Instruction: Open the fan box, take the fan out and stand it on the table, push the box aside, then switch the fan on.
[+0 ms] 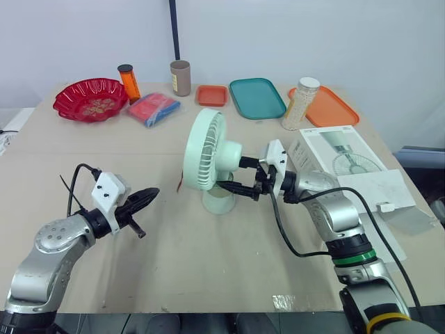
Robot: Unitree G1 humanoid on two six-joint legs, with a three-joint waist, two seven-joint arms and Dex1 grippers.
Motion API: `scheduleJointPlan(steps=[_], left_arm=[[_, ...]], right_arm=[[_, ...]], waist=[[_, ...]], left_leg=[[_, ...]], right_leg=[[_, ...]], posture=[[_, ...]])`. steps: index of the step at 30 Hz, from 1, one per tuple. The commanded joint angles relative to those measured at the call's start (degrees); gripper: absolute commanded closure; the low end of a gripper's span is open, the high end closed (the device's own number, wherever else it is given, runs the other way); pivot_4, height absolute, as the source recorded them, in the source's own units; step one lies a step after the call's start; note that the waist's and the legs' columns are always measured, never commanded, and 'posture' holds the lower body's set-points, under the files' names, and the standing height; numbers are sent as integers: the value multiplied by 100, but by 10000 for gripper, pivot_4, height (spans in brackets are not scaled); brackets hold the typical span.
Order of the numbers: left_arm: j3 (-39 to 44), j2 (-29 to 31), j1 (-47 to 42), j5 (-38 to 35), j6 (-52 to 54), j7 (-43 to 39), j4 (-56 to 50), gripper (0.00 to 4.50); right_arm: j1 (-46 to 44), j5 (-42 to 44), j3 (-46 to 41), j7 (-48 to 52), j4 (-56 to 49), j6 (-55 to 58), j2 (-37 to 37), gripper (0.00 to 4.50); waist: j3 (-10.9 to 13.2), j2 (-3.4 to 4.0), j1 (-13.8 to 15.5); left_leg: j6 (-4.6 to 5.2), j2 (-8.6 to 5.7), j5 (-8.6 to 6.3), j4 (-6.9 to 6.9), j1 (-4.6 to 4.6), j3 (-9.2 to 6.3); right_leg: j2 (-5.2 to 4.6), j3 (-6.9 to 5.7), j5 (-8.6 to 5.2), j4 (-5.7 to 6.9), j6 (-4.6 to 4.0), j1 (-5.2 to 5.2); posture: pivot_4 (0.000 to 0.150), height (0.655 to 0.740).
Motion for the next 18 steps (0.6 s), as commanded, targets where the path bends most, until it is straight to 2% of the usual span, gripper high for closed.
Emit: scheduleJointPlan(steps=[1, 10, 18], left_arm=[[44, 12, -30, -41, -10, 54, -212, 45000], [6, -6, -28, -62, 12, 93, -228, 45000], [232, 123, 296, -134, -66, -17, -338, 45000]], right_arm=[[-34, 47, -154, -48, -289, -51, 8, 451], [64, 80, -161, -46, -429, 20, -65, 451], [606, 263, -465, -259, -1085, 555, -450, 451]], waist=[[0, 0, 1], [0, 0, 3], [0, 0, 6]], left_leg=[[0, 0, 0, 0, 0, 0], [0, 0, 0, 0, 0, 0], [0, 0, 0, 0, 0, -1]], right_leg=[[0, 0, 0, 0, 0, 0], [0, -1, 0, 0, 0, 0], [0, 0, 0, -1, 0, 0]], posture=[[1500, 7400], [1500, 7400], [1500, 7400]])
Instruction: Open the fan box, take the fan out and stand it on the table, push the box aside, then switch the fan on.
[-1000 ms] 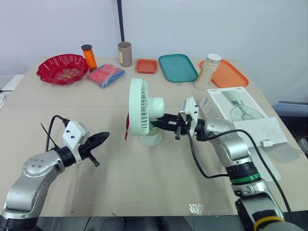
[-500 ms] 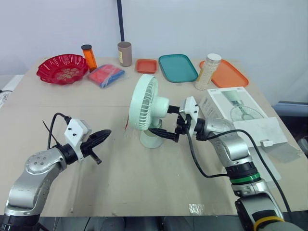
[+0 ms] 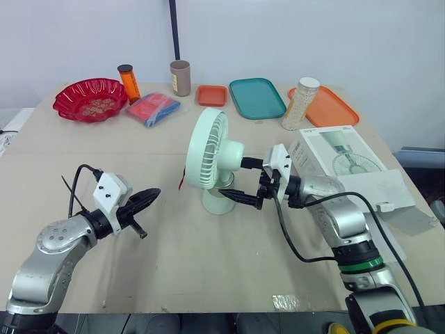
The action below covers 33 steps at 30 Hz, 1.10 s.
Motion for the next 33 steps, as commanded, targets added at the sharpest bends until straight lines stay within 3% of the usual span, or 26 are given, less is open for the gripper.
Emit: scheduleJointPlan(steps=[1, 5, 7, 16, 18, 20, 33], left_arm=[[264, 139, 147, -82, -99, -105, -240, 45000], [483, 246, 280, -225, -80, -240, -246, 45000], [521, 301, 325, -252, -137, -333, -206, 40174], [756, 675, 546, -447, -127, -926, -10, 11781], [846, 713, 613, -499, -150, -1046, 65, 2514], [885, 737, 663, -543, -164, -1113, 81, 545], [975, 770, 931, -222, -685, -1371, 240, 545]], right_arm=[[285, 206, -354, -127, -621, 268, -247, 451], [864, 499, -769, -413, -1422, 853, -570, 451], [1255, 647, -1039, -652, -1965, 1188, -731, 0], [2631, 1379, -2011, -1702, -4015, 2361, -971, 0], [2996, 1470, -2152, -1977, -4438, 2503, -914, 0], [3287, 1471, -2202, -2142, -4718, 2526, -881, 0], [4880, 814, -2771, -2526, -5304, 1955, -998, 0]], waist=[[0, 0, 2], [0, 0, 5], [-1, 2, 8], [0, 4, 3], [0, 3, 2], [-2, 4, 9], [-7, 0, 13]], left_leg=[[0, 0, 0, 0, -1, -1], [0, -1, 0, 0, 0, 0], [1, -2, 0, 0, -1, -1], [3, -3, -1, -5, 0, 0], [2, -2, -1, -3, 4, 2], [3, -2, 0, -3, 6, 1], [3, -4, -1, -4, 6, 2]], right_leg=[[0, -1, 0, 0, 0, 0], [-1, 1, 0, -1, 0, 1], [-1, 1, -1, 0, 1, 1], [2, 5, -8, -2, 1, 2], [3, 6, -8, -1, 1, 4], [3, 5, -8, 0, 2, 7], [2, 8, -13, -4, 6, 10]], posture=[[1500, 7400], [1500, 7400], [1500, 7400], [1500, 7400], [1500, 7400], [1500, 7400], [1500, 7400]])
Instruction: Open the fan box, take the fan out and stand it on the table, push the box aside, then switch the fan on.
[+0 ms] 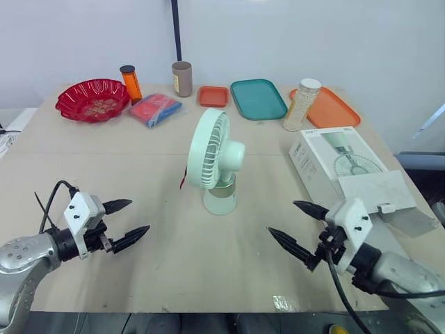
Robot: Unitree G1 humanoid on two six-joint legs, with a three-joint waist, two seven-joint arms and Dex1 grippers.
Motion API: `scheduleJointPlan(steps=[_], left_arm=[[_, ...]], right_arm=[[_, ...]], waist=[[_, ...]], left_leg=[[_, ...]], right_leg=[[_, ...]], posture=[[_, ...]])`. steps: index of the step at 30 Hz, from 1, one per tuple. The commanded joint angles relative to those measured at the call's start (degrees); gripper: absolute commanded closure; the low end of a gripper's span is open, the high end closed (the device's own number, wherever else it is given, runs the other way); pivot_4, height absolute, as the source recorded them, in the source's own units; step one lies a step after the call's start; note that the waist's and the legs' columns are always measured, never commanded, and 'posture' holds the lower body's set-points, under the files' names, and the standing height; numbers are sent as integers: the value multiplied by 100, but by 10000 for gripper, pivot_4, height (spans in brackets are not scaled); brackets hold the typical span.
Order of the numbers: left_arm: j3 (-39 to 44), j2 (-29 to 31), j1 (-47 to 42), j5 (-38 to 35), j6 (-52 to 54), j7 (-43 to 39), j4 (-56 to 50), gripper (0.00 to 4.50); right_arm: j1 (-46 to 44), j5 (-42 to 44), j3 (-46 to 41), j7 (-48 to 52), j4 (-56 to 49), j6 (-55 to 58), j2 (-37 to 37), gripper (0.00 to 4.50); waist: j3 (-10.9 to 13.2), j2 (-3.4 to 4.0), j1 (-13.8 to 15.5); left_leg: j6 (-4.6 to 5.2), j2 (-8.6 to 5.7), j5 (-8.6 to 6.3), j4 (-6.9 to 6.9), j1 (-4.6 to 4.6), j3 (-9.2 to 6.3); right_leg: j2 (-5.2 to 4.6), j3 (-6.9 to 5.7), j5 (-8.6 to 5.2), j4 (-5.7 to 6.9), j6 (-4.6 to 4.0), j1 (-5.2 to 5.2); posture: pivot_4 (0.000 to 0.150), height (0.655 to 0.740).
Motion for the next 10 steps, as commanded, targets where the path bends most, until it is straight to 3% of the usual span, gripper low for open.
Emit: scheduleJointPlan(steps=[1, 10], left_arm=[[96, 87, -60, 63, -193, -43, 22, 545], [-6, 127, -32, 357, -488, -134, 202, 545]], right_arm=[[252, -257, -274, -7, -264, -333, -55, 0], [647, -391, -356, 136, -150, -717, -9, 0]], waist=[[0, 0, 0], [-2, 0, -8]], left_leg=[[0, 0, 0, 0, 0, 1], [0, 2, 0, 0, 5, 2]], right_leg=[[0, 1, 0, 0, 0, 0], [1, 2, 0, 1, -1, 3]], posture=[[1500, 7400], [1500, 7400]])
